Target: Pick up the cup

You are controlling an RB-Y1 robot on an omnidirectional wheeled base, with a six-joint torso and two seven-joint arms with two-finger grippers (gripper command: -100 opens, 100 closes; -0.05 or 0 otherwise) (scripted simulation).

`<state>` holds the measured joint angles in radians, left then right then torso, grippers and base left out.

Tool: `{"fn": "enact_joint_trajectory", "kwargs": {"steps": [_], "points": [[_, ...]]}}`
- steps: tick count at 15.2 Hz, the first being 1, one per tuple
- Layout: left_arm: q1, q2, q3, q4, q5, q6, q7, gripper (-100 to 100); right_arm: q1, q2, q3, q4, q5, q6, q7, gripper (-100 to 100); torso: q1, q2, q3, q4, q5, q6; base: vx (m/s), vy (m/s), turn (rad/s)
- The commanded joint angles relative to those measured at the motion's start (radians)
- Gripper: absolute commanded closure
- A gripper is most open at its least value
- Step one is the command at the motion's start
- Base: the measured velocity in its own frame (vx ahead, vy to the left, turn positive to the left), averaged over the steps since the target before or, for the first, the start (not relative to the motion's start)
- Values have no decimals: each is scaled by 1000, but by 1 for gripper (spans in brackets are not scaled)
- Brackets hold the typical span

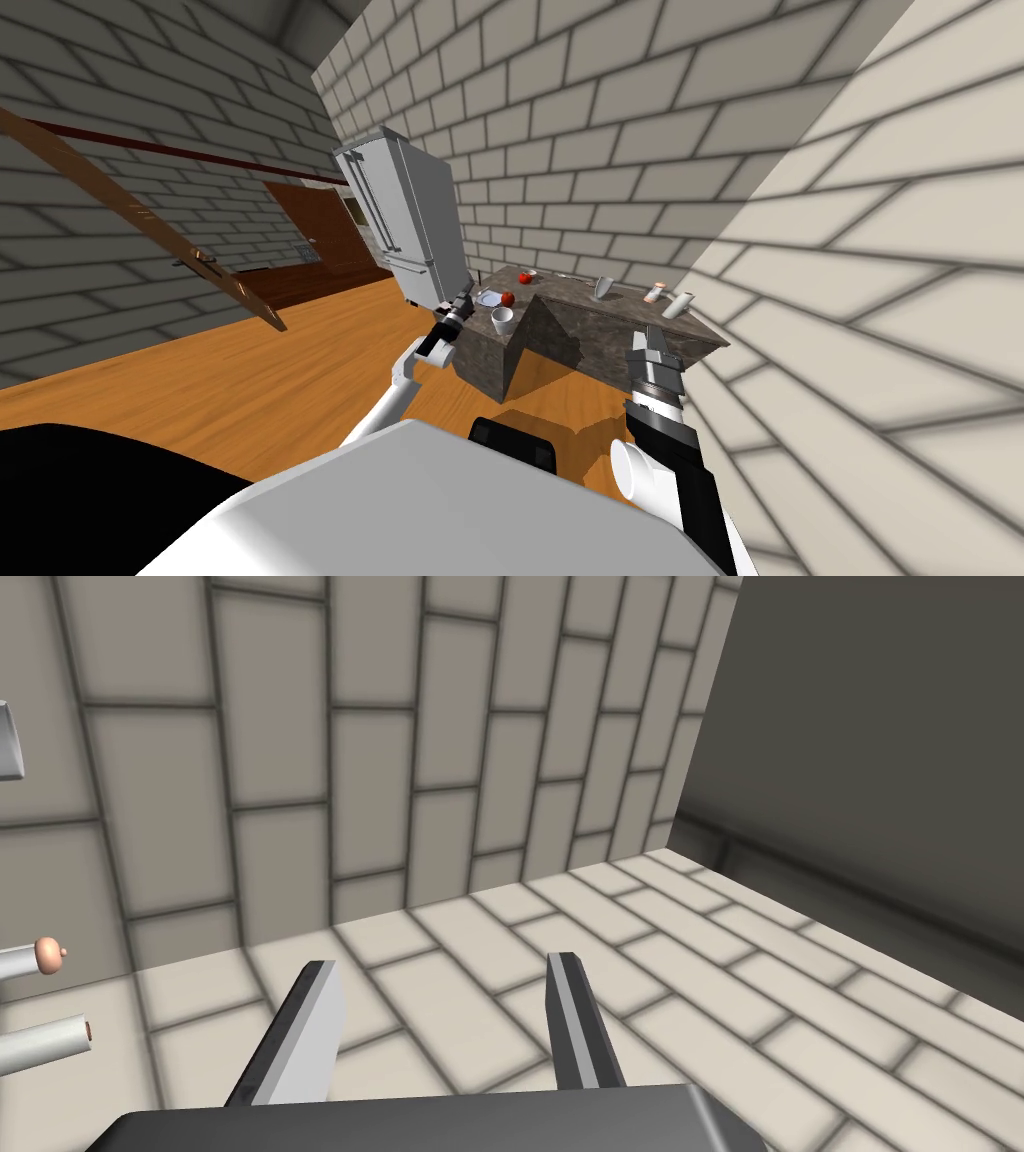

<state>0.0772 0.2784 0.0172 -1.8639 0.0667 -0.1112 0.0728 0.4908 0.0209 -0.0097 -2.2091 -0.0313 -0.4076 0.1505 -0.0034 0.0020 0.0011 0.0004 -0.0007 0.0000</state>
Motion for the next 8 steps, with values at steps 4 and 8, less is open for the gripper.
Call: {"fn": "enact_joint_trajectory", "kwargs": {"steps": [4, 8], "points": [[-92, 27, 7, 92, 11, 102, 25, -100, 0, 0, 0, 0, 0, 0, 0, 0, 0, 0, 0, 0, 0, 0, -37, -45, 27], [-158, 39, 10, 151, 16, 182, 39, -100, 0, 0, 0, 0, 0, 0, 0, 0, -1, 0, 0, 0, 0, 0, -39, -59, 43]]}}
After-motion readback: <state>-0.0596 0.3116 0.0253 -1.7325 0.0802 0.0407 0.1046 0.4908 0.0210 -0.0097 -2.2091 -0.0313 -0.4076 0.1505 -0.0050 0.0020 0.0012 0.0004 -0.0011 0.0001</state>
